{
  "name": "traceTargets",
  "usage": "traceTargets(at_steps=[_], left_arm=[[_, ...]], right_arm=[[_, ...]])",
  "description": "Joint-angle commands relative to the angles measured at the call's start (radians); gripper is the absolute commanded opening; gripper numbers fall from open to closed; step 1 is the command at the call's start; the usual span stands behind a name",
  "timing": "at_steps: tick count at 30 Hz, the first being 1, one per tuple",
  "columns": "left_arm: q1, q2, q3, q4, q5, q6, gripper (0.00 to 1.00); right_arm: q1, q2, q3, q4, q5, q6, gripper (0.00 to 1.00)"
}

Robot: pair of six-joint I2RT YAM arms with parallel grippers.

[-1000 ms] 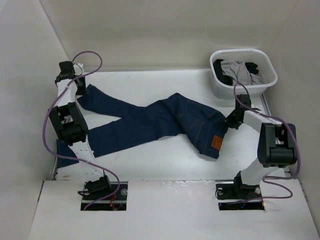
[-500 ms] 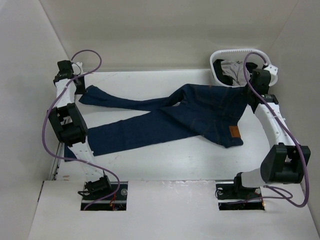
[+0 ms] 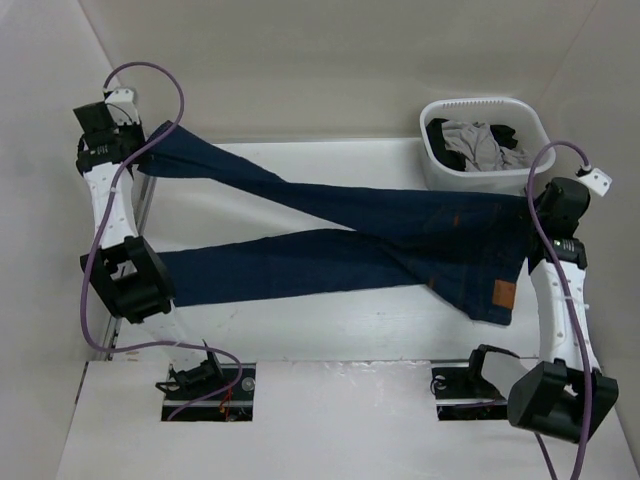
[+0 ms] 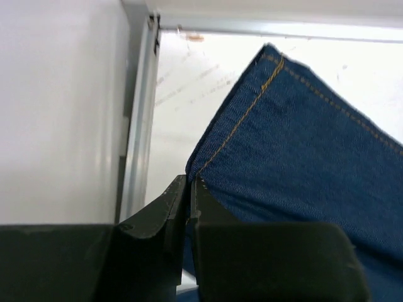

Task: Fold and stack the trousers
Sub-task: Fold the trousers

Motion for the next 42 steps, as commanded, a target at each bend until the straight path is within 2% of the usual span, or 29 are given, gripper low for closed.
traceTargets(at_steps=[1,8,15,19,22,24,27,30,35,39,42], left_arm=[[0.02,-0.034,0.042,0.01,0.036,-0.003,0.03],[0.018,-0.006,0.021,-0.216,0.035,0.067,0.04],[0.021,0.054,-0.065,-0.303,0.013,0.09,0.03],[0.06,0.068,-0.002,-0.363,-0.002,0.112,0.02],[0.101,0.055,0.078,-0.452,-0.031,0.171,0.01],[0.126,0.031,0.075,-0.489,-0.046,0.216,0.01],[0.146,-0.021,-0.002,-0.517,-0.04,0.256,0.01],[0.167,-0.082,-0.124,-0.546,-0.039,0.299,0.01],[0.204,-0.168,-0.405,-0.532,-0.056,0.376,0.02],[0.218,-0.143,-0.519,-0.474,-0.074,0.38,0.03],[0.219,-0.107,-0.525,-0.454,-0.08,0.373,0.05]], right_arm=[[-0.022,-0.036,-0.034,0.1,-0.016,0.023,0.01],[-0.017,-0.091,-0.114,0.148,-0.076,0.031,0.01],[-0.013,-0.115,-0.158,0.18,-0.085,0.043,0.02],[-0.03,-0.107,-0.138,0.206,-0.088,0.063,0.02],[-0.048,-0.116,-0.111,0.238,-0.116,0.08,0.03],[-0.047,-0.125,-0.111,0.289,-0.159,0.085,0.06],[-0.039,-0.141,-0.13,0.373,-0.267,0.078,0.07],[-0.039,-0.196,-0.19,0.413,-0.302,0.086,0.08],[-0.036,-0.364,-0.351,0.262,-0.256,0.192,0.1],[-0.057,-0.479,-0.472,0.044,-0.214,0.371,0.23],[-0.112,-0.544,-0.523,-0.106,-0.219,0.504,0.58]])
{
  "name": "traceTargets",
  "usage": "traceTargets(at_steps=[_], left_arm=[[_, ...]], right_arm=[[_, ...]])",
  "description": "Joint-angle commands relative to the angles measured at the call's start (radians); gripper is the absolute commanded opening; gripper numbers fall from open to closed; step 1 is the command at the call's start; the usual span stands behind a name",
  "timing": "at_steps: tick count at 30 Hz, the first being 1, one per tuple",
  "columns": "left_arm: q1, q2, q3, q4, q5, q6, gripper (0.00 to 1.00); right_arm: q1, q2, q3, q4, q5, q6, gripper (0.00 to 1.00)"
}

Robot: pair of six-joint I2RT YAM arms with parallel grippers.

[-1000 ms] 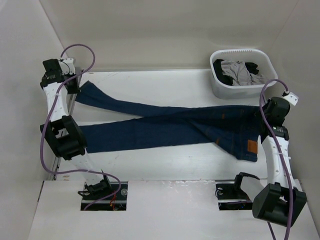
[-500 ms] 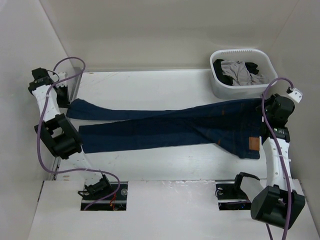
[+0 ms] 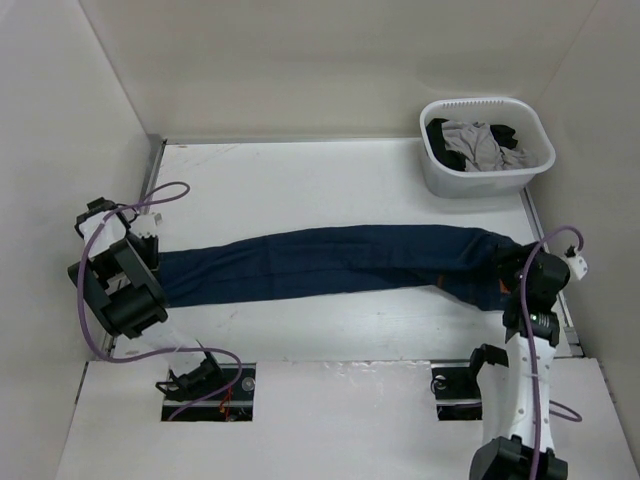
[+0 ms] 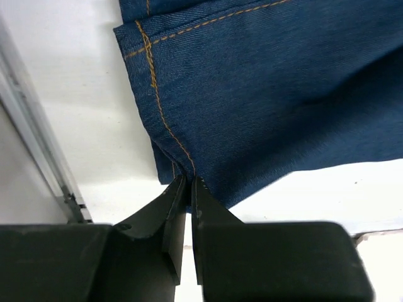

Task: Fold and stack the trousers
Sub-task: Fold the trousers

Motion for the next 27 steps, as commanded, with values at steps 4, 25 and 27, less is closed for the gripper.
traceTargets(at_steps=[4,25,27], left_arm=[[0.011,0.03,0.042,0.068,-0.005,0.021,0.11],[-0.249,-0.371,-0.088,0.05,-0.014,0.488,0.5],[-0.37,-0.416,-0.186,-0.001,-0.023,0.588,0.5]], right_arm=[[-0.104,-0.067,-0.055,-0.28,-0.057,0.329,0.88],[0.039,0.101,0.119,-0.53,0.176,0.305,1.0],[0.043,0.064,0.047,-0.552,0.16,0.393,1.0]])
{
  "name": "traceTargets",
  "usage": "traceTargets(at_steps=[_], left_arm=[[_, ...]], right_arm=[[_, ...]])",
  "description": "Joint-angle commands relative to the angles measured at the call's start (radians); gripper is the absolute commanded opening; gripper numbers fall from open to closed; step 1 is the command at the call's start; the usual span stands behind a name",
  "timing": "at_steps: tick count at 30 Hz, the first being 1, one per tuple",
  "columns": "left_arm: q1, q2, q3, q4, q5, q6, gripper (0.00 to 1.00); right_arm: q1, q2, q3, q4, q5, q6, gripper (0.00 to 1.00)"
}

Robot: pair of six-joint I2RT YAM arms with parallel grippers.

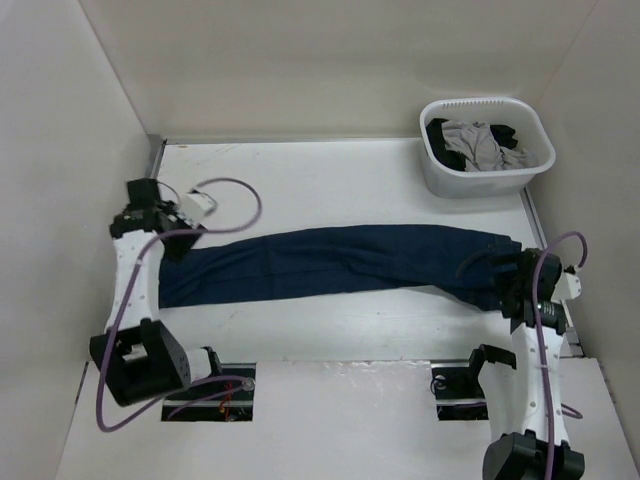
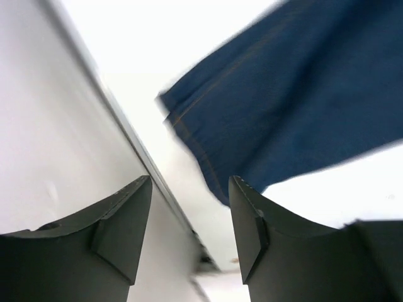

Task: Fold and stack the trousers
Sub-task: Fold the trousers

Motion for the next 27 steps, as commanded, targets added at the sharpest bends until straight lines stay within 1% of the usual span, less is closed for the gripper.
traceTargets(at_steps=[1,3,4,5,8,10,14,15,17,20,22,23,24,25,26,27], left_arm=[[-0.179,-0.056,-0.162,-0.118,0.02,0.269,0.5],[-0.306,-0.055,-0.222,-0.063,0.004,0.278,0.51],[-0.356,-0.047,-0.23,-0.04,-0.003,0.278,0.51],[-0.429,-0.032,-0.238,-0.001,-0.004,0.274,0.53],[-0.595,0.019,-0.236,0.061,-0.018,0.255,0.55],[-0.692,0.051,-0.251,0.076,-0.036,0.244,0.55],[-0.81,0.085,-0.335,0.151,-0.081,0.224,0.55],[-0.83,0.091,-0.359,0.177,-0.093,0.22,0.55],[-0.861,0.105,-0.389,0.21,-0.108,0.208,0.55],[-0.887,0.129,-0.428,0.265,-0.118,0.179,0.54],[-0.893,0.166,-0.457,0.322,-0.139,0.172,0.51],[-0.895,0.194,-0.468,0.348,-0.154,0.169,0.47],[-0.892,0.227,-0.471,0.368,-0.168,0.168,0.39],[-0.882,0.26,-0.472,0.383,-0.176,0.163,0.28],[-0.869,0.293,-0.472,0.398,-0.184,0.151,0.15],[-0.853,0.307,-0.471,0.408,-0.185,0.151,0.1]], right_arm=[[0.009,-0.041,-0.097,-0.143,0.026,0.12,1.0],[0.021,-0.034,-0.163,-0.12,0.006,0.231,1.0],[0.031,-0.014,-0.188,-0.091,0.001,0.268,1.0],[0.038,0.006,-0.2,-0.061,0.003,0.288,1.0],[0.046,0.099,-0.204,0.061,0.01,0.291,1.0],[0.035,0.164,-0.194,0.109,0.012,0.271,1.0],[0.005,0.251,-0.181,0.176,0.027,0.229,1.0],[-0.003,0.257,-0.179,0.195,0.026,0.219,0.95],[-0.024,0.261,-0.17,0.204,0.018,0.212,0.8],[-0.058,0.235,-0.142,0.195,0.016,0.173,0.65],[-0.077,0.209,-0.119,0.184,0.021,0.132,0.54],[-0.087,0.198,-0.106,0.175,0.024,0.112,0.45],[-0.1,0.189,-0.092,0.163,0.027,0.094,0.34],[-0.115,0.187,-0.078,0.155,0.029,0.077,0.22],[-0.123,0.187,-0.064,0.149,0.03,0.061,0.14],[-0.126,0.187,-0.047,0.146,0.038,0.051,0.08]])
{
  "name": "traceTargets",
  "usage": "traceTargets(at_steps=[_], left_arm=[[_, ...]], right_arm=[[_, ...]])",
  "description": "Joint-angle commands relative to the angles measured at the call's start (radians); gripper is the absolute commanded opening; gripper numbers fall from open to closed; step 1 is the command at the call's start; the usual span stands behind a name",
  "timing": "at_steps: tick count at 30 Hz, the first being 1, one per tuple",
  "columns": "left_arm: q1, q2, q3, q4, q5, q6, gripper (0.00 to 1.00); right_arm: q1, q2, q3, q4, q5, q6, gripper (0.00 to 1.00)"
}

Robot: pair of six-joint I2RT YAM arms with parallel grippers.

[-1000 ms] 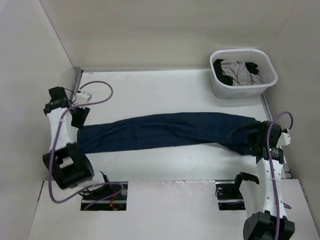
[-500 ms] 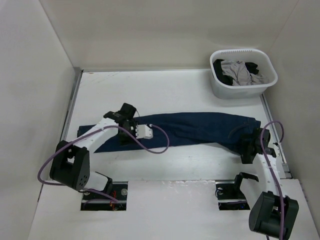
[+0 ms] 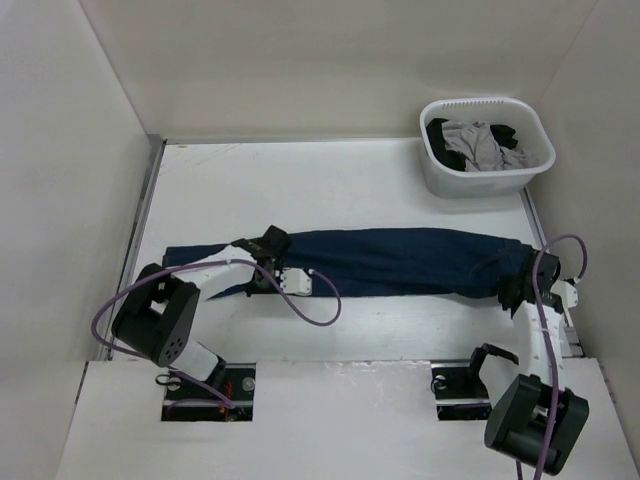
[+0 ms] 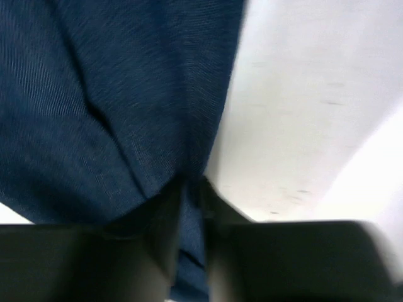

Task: Fold and stack the trousers
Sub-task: Fold the trousers

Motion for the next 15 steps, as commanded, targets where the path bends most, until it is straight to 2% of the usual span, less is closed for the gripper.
traceTargets(at_steps=[1,2,7,8,10,12,13,14,15], left_arm=[[0.058,0.137,-0.067,0.19,0.014,-0.016,0.05],[0.087,0.136,-0.065,0.199,0.008,-0.007,0.01],[0.25,0.009,-0.044,0.11,0.011,0.125,0.0],[0.273,-0.025,-0.048,0.089,0.011,0.151,0.0],[0.299,-0.086,-0.071,0.033,0.015,0.209,0.0],[0.292,-0.137,-0.1,-0.013,0.02,0.231,0.09],[0.272,-0.157,-0.116,-0.036,0.022,0.228,0.16],[0.249,-0.174,-0.128,-0.056,0.022,0.213,0.27],[0.22,-0.188,-0.139,-0.082,0.017,0.19,0.35]], right_arm=[[-0.022,-0.011,0.1,-0.001,0.042,-0.075,0.07],[-0.025,-0.009,0.12,-0.001,0.038,-0.082,0.07],[-0.026,-0.009,0.193,-0.033,-0.01,-0.118,0.18],[-0.026,-0.016,0.193,-0.042,-0.016,-0.115,0.27],[-0.025,-0.017,0.168,-0.044,-0.028,-0.11,0.37],[-0.032,-0.014,0.128,-0.048,-0.033,-0.107,0.64],[-0.038,-0.023,0.106,-0.051,-0.036,-0.099,0.85],[-0.046,-0.035,0.086,-0.06,-0.042,-0.089,1.0],[-0.055,-0.051,0.074,-0.074,-0.051,-0.081,1.0]])
